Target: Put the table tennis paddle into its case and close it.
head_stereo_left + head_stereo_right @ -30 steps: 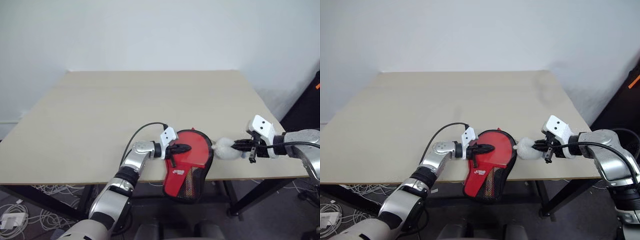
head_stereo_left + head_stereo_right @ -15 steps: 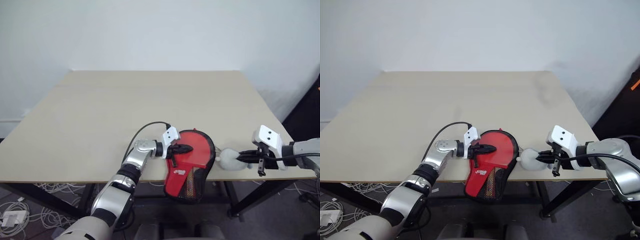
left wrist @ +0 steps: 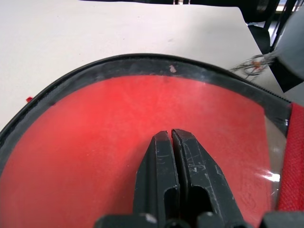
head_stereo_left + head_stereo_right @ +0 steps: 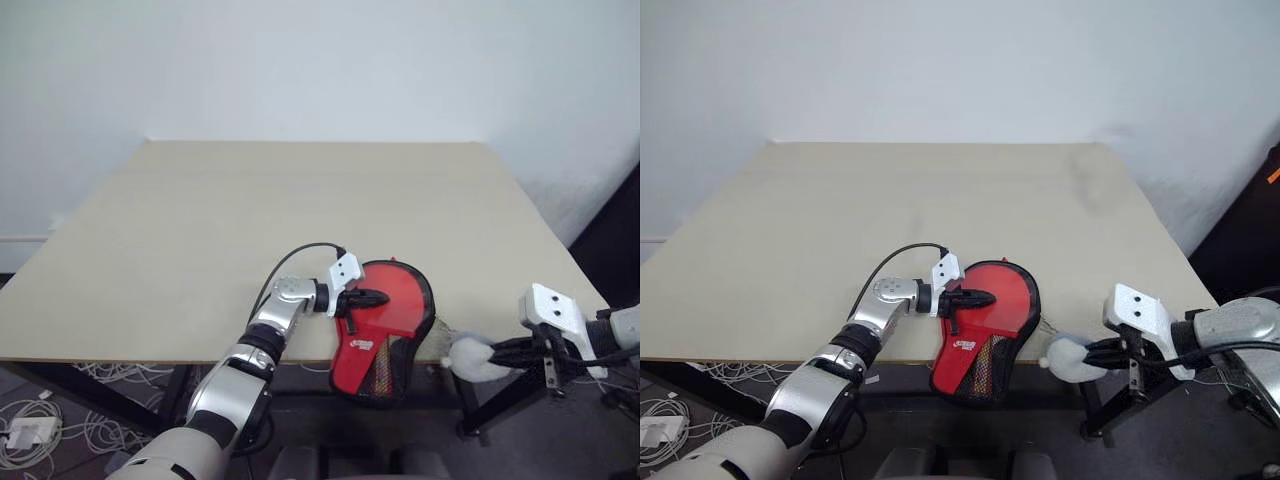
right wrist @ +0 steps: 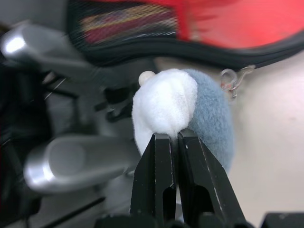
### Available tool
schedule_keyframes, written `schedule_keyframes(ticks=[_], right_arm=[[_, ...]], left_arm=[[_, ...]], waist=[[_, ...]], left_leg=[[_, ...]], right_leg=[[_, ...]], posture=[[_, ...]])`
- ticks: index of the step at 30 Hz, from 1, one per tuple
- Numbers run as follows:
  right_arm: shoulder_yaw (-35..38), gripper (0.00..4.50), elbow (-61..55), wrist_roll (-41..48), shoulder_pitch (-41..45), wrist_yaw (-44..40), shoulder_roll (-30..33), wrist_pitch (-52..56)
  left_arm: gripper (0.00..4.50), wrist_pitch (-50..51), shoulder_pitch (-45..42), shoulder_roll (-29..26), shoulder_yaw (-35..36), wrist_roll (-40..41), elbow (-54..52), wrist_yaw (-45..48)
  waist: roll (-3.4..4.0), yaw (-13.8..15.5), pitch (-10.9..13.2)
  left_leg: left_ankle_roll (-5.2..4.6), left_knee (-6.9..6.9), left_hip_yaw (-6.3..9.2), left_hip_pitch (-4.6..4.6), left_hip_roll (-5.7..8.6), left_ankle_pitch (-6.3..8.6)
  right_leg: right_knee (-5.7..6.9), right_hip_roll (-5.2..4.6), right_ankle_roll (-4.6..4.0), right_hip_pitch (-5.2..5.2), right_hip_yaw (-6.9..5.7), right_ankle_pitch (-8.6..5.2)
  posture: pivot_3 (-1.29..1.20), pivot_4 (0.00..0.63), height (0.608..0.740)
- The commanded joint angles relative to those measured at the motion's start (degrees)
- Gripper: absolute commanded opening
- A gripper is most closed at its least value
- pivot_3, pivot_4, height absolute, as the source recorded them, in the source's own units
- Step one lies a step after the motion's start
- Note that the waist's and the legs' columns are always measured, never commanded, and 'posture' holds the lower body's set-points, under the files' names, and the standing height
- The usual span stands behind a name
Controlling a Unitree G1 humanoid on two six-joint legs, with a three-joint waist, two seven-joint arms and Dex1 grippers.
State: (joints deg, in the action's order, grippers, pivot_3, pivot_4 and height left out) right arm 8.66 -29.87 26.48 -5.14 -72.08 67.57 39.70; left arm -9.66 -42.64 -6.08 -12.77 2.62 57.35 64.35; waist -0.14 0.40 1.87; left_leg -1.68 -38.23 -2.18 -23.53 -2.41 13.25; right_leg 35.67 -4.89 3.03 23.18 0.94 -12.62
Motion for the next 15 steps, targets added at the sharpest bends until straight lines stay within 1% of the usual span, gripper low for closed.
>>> schedule_keyframes(ticks=[1,5,10,15], right_arm=[[1.54,0.02,-3.91,3.08,0.36,-2.01,1.37,0.04],[0.73,0.02,-7.66,6.40,1.49,-1.44,1.01,1.85],[-0.91,0.02,-10.81,8.42,2.73,0.15,0.62,3.51],[-2.64,0.02,-14.67,10.03,1.08,1.22,0.17,4.36]], left_arm=[[0.00,0.83,0.69,-0.31,-0.84,-2.32,3.11,-0.10],[0.00,0.69,0.36,-0.15,-1.00,-2.51,3.51,0.52],[0.00,0.83,-0.22,-0.01,-1.05,-2.68,3.86,0.99],[0.00,0.87,-0.93,0.05,-1.05,-3.02,4.35,1.60]], waist=[[0.00,0.02,0.00],[-0.02,0.03,0.01],[-0.04,0.04,0.02],[-0.04,0.12,0.02]], left_leg=[[0.00,0.00,0.00,0.00,0.00,0.00],[0.01,0.00,0.01,0.00,0.00,0.01],[0.01,-0.01,0.01,0.00,0.00,0.02],[0.02,-0.01,0.02,0.00,0.00,0.03]], right_leg=[[0.00,0.00,0.00,0.01,0.00,0.00],[0.00,0.00,0.02,0.03,-0.01,-0.01],[-0.01,-0.01,0.02,0.05,-0.01,-0.01],[-0.01,-0.01,0.02,0.05,-0.02,-0.02]], posture=[[0.00,0.000,0.740],[0.00,0.000,0.740],[0.00,0.000,0.740],[0.00,0.000,0.740]])
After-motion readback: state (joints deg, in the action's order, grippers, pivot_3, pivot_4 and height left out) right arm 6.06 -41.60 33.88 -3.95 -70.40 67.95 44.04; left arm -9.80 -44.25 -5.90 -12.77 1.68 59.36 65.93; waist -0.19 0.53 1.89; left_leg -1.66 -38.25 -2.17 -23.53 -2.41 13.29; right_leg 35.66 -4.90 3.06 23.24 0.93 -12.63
